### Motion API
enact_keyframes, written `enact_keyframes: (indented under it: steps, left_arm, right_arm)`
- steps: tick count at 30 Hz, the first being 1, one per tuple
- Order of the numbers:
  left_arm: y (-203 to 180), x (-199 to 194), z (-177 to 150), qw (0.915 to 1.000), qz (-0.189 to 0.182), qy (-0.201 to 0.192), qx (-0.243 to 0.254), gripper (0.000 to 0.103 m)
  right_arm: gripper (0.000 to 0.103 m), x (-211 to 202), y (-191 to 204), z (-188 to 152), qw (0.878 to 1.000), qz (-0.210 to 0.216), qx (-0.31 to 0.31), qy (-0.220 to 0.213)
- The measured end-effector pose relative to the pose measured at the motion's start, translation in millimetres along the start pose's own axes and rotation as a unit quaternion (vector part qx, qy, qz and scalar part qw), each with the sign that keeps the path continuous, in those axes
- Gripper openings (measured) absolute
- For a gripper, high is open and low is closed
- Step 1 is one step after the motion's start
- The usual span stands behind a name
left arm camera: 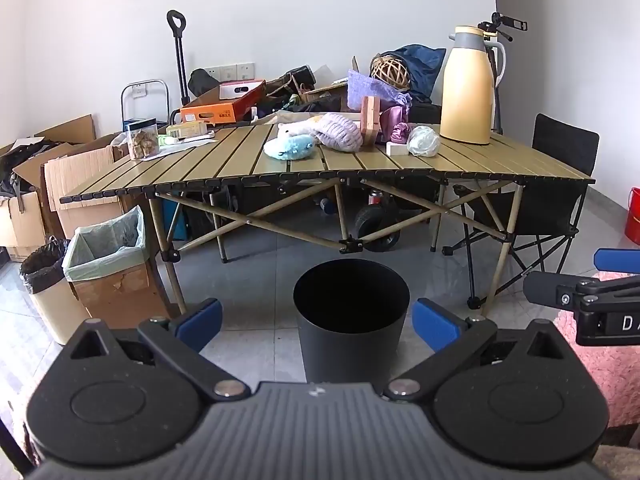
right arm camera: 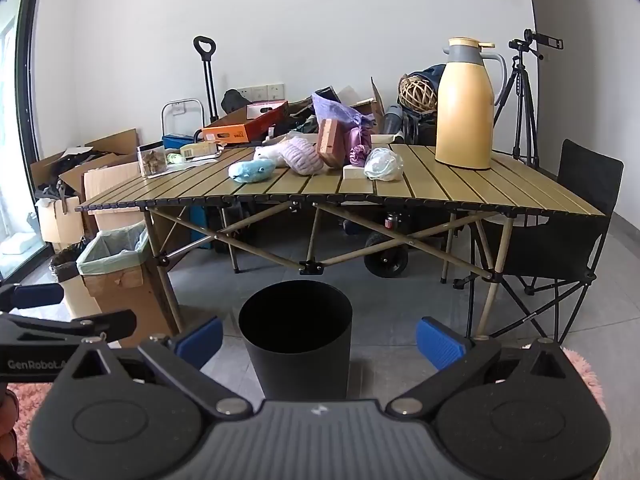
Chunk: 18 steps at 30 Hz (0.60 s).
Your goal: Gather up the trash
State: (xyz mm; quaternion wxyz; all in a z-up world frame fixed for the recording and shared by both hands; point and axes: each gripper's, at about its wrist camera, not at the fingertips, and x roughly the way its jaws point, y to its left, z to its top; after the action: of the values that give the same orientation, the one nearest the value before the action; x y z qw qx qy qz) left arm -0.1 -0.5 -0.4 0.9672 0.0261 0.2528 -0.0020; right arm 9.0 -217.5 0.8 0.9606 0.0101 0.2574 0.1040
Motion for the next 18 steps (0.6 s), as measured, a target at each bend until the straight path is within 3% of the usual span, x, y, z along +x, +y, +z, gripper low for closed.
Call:
enact_keyframes:
  steps: [18]
  left_arm:
    - [0.9,0.0,0.4,1.0000,-0.004,0.001,-0.008,0.103]
  right_arm:
    - [0.103,1.8,-0.1,0.5,1.000,0.000,0.000,0.002]
